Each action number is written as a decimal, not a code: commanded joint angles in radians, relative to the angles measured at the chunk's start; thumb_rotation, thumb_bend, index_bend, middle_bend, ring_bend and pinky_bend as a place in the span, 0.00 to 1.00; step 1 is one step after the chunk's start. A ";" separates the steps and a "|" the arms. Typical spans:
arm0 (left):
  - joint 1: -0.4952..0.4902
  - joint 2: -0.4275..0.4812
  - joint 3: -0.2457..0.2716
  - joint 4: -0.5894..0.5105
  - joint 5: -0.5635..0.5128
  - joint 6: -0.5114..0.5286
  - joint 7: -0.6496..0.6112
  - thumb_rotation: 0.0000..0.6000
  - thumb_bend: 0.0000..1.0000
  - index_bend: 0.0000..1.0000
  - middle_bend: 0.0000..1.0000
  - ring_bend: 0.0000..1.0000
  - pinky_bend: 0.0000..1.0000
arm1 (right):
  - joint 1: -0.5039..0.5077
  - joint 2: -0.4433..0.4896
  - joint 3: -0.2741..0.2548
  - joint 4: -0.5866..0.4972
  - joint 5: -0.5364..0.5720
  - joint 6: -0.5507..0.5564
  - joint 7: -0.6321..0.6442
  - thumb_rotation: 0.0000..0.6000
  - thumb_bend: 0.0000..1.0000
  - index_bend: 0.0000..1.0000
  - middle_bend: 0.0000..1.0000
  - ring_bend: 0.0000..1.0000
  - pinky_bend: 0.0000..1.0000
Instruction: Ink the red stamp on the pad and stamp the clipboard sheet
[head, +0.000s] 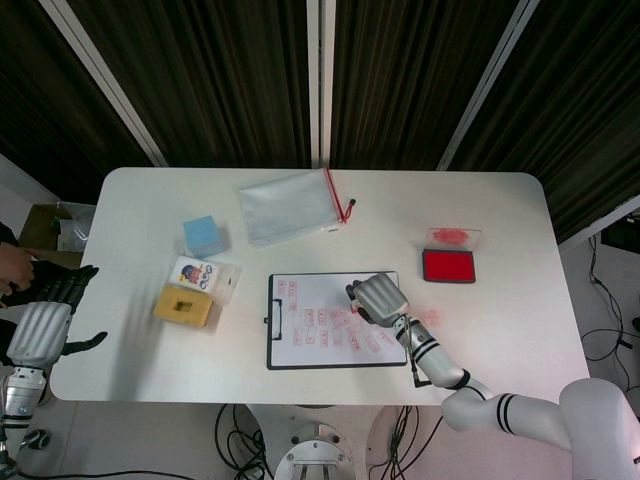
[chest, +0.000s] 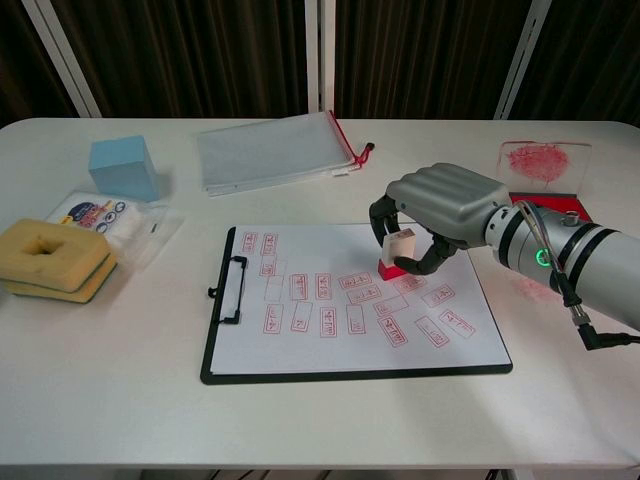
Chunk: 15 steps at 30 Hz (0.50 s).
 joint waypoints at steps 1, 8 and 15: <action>0.001 0.002 0.000 -0.002 0.002 0.003 -0.002 1.00 0.12 0.08 0.09 0.10 0.19 | 0.000 -0.005 -0.002 0.009 -0.003 0.000 0.000 1.00 0.44 1.00 0.84 0.86 0.90; 0.001 0.008 0.001 -0.011 0.009 0.010 -0.010 1.00 0.12 0.08 0.09 0.10 0.19 | -0.001 -0.004 -0.001 0.008 -0.010 0.004 0.005 1.00 0.44 1.00 0.85 0.86 0.90; 0.001 0.011 0.000 -0.017 0.010 0.011 -0.009 1.00 0.12 0.08 0.09 0.10 0.18 | -0.003 -0.003 0.000 0.008 -0.017 0.010 0.014 1.00 0.44 1.00 0.85 0.86 0.90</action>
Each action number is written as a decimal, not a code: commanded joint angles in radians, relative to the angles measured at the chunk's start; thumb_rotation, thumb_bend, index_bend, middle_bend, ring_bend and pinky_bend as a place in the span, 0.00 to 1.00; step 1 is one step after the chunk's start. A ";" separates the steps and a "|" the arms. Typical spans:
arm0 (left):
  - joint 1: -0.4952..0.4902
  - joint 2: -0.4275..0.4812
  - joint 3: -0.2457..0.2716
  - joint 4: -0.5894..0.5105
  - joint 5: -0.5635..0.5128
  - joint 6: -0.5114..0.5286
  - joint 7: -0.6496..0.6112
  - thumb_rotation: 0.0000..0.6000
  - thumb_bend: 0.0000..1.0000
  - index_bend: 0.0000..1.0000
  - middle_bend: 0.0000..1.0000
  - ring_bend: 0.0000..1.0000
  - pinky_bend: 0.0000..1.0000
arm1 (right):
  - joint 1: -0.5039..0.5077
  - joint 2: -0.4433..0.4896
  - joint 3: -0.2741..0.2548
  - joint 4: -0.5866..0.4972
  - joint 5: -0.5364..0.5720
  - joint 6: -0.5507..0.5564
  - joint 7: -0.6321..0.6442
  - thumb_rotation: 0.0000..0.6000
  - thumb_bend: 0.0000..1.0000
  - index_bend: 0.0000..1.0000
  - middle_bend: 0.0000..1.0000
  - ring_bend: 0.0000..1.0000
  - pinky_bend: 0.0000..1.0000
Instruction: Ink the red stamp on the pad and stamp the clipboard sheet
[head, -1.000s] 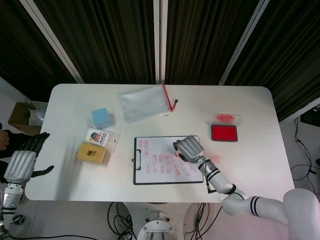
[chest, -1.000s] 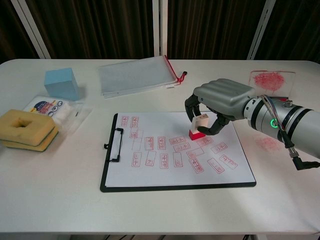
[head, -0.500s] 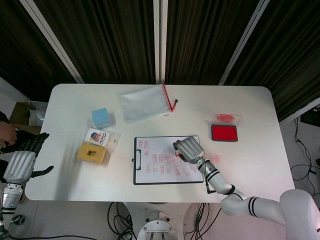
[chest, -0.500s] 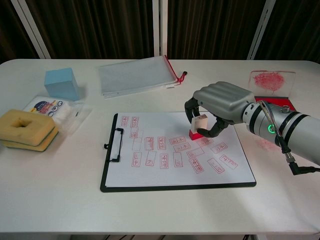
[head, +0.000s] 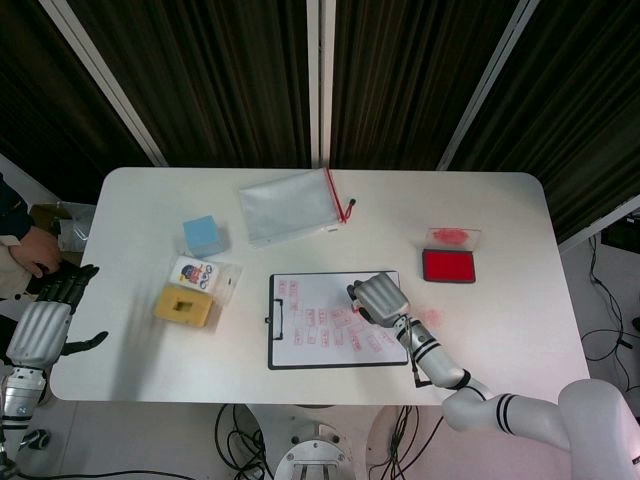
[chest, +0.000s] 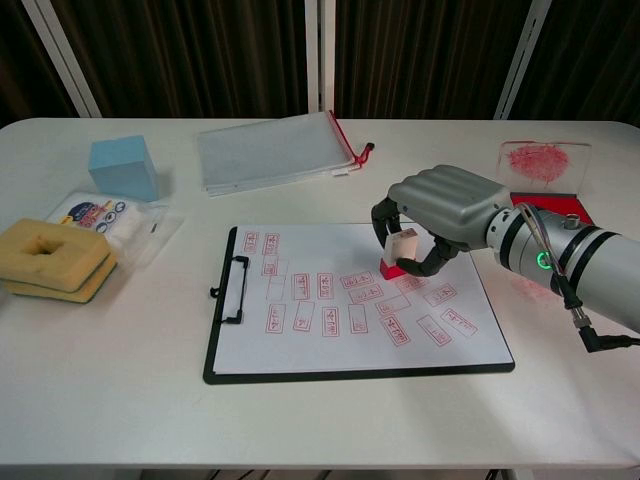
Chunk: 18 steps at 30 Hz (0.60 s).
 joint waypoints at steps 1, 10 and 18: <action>0.000 0.002 -0.001 -0.003 0.000 0.002 0.000 1.00 0.12 0.08 0.09 0.10 0.18 | -0.001 0.003 0.002 -0.005 -0.005 0.005 0.007 1.00 0.44 1.00 0.85 0.86 0.90; 0.003 0.019 -0.003 -0.028 0.008 0.017 0.015 1.00 0.12 0.08 0.09 0.10 0.19 | -0.028 0.130 0.049 -0.193 -0.092 0.140 0.081 1.00 0.44 1.00 0.85 0.86 0.90; 0.004 0.018 0.000 -0.039 0.011 0.017 0.024 1.00 0.12 0.08 0.09 0.10 0.18 | -0.116 0.326 0.035 -0.338 -0.136 0.254 0.121 1.00 0.44 1.00 0.85 0.86 0.90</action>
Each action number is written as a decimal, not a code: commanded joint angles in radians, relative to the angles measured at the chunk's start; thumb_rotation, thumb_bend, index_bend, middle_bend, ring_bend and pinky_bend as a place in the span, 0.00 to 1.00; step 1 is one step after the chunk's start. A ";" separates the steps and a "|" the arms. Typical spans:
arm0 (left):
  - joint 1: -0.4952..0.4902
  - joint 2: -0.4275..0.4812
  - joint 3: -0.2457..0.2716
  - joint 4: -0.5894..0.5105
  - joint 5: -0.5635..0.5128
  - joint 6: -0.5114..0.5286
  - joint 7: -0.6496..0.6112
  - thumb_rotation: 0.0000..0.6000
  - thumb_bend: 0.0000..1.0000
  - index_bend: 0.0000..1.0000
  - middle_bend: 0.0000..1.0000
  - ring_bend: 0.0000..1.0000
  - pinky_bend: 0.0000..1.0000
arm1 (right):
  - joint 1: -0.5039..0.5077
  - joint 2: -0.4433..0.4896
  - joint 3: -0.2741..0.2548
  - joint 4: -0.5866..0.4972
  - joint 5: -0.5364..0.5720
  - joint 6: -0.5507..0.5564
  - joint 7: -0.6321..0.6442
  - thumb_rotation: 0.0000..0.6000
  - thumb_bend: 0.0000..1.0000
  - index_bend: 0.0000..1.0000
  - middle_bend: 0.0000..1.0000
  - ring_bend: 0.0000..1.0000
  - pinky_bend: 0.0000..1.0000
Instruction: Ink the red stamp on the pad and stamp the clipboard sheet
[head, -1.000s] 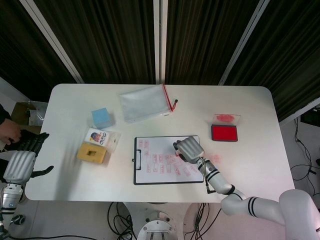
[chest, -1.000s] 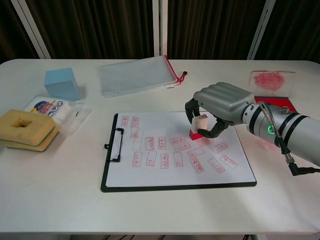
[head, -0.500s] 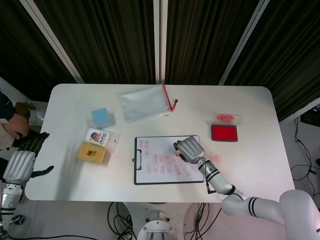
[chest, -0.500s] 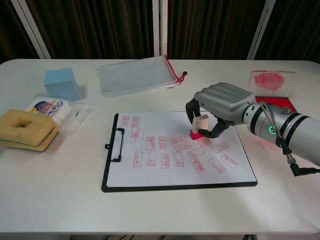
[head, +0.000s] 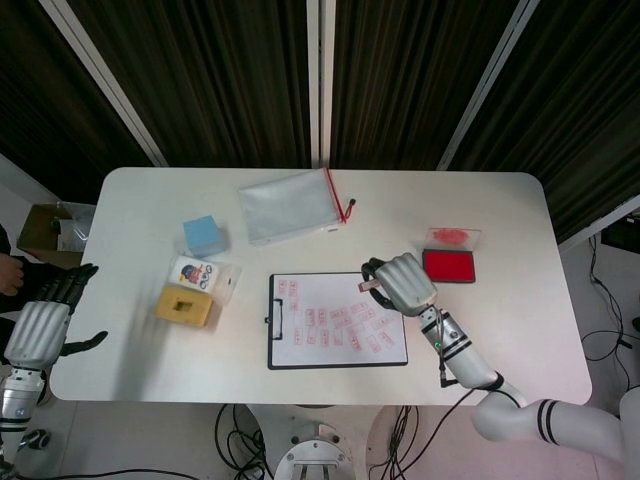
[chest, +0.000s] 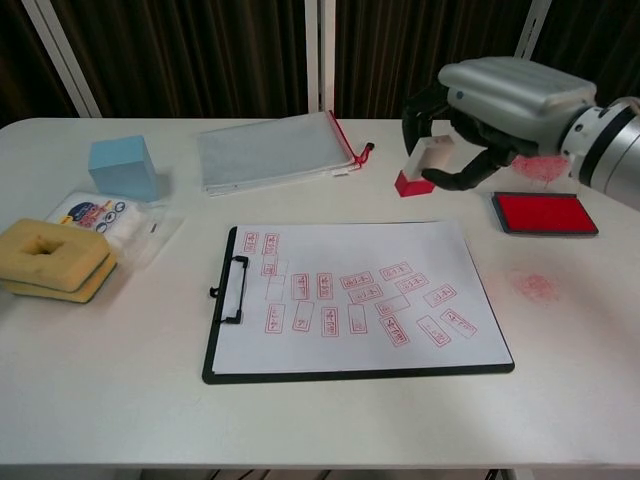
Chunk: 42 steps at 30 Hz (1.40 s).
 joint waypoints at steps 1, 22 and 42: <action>-0.001 -0.002 0.001 -0.001 0.002 -0.001 0.003 1.00 0.12 0.08 0.09 0.10 0.19 | -0.060 0.081 -0.028 -0.038 -0.022 0.047 0.027 1.00 0.44 1.00 0.85 0.86 0.90; -0.010 -0.019 0.004 0.004 0.003 -0.019 0.014 1.00 0.12 0.08 0.09 0.10 0.19 | -0.219 -0.040 -0.195 0.339 -0.098 0.070 0.192 1.00 0.44 0.93 0.79 0.86 0.90; -0.010 -0.013 0.004 0.007 0.002 -0.018 0.008 1.00 0.12 0.08 0.09 0.10 0.19 | -0.216 -0.084 -0.186 0.419 -0.139 0.037 0.237 1.00 0.34 0.70 0.61 0.84 0.90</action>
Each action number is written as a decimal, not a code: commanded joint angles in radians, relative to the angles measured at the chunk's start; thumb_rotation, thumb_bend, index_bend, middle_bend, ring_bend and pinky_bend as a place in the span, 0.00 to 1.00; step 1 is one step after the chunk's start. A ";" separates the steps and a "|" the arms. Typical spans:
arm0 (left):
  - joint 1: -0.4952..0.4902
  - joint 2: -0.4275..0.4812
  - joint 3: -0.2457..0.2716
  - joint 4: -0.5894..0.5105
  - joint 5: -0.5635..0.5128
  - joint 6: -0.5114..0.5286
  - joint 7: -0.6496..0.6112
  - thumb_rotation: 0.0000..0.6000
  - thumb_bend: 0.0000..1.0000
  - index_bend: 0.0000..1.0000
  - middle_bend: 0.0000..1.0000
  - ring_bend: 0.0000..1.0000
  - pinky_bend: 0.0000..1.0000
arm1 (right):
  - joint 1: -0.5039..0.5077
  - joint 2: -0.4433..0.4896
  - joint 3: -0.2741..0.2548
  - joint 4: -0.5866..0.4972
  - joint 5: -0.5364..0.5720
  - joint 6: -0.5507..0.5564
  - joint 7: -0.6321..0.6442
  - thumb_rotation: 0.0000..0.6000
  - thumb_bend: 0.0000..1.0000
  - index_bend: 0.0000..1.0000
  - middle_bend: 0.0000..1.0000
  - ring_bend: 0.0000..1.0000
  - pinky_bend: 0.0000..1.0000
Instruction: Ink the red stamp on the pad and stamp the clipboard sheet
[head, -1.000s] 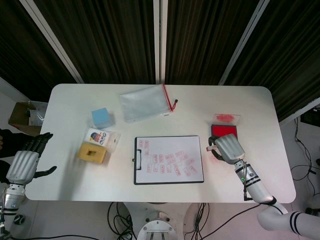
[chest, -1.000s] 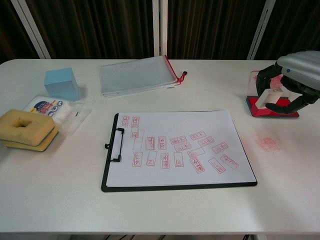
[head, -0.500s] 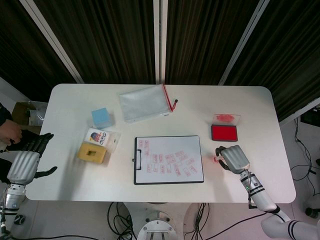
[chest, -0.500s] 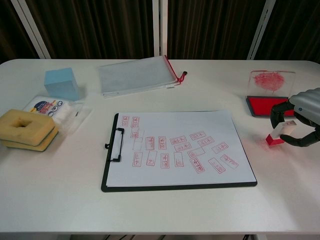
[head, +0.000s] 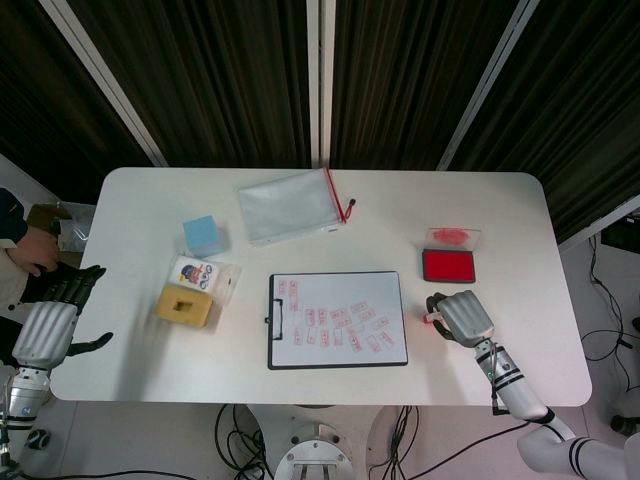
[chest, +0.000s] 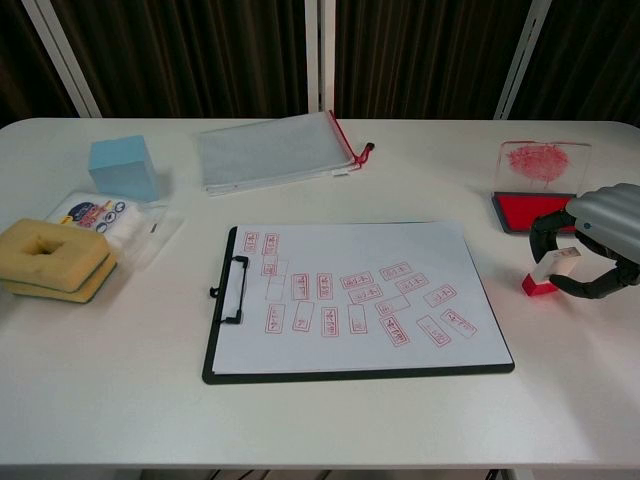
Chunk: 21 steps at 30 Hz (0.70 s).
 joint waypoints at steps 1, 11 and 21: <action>0.000 0.000 0.000 0.000 -0.001 -0.001 0.000 1.00 0.12 0.08 0.09 0.10 0.19 | 0.005 0.008 -0.007 0.000 -0.009 -0.015 0.009 1.00 0.33 0.69 0.60 0.83 0.90; 0.000 -0.001 0.001 -0.001 -0.001 -0.002 0.000 1.00 0.12 0.08 0.09 0.10 0.19 | 0.012 0.031 -0.019 -0.009 -0.032 -0.036 0.034 1.00 0.25 0.52 0.45 0.81 0.90; 0.000 0.000 0.000 -0.006 -0.001 -0.001 0.005 1.00 0.12 0.08 0.09 0.10 0.18 | 0.011 0.050 -0.022 -0.026 -0.045 -0.040 0.056 1.00 0.23 0.40 0.35 0.81 0.90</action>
